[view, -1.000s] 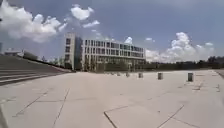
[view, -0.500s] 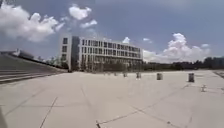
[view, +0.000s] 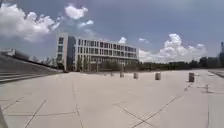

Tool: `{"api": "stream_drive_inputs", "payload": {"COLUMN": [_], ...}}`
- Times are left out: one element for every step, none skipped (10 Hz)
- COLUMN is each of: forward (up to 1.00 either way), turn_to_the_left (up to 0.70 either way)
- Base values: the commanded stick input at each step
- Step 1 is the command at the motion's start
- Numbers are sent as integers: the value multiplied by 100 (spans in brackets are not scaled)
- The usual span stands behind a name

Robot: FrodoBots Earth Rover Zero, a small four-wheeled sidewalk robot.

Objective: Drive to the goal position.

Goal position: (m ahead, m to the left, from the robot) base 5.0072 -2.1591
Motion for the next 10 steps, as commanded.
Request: {"api": "stream_drive_inputs", "payload": {"forward": [70, 70, 70, 70, 70, 70, 70, 70, 70, 70], "turn_to_the_left": [0, 0, 0, -25, -33, -35, -35, -35, -35, -35]}}
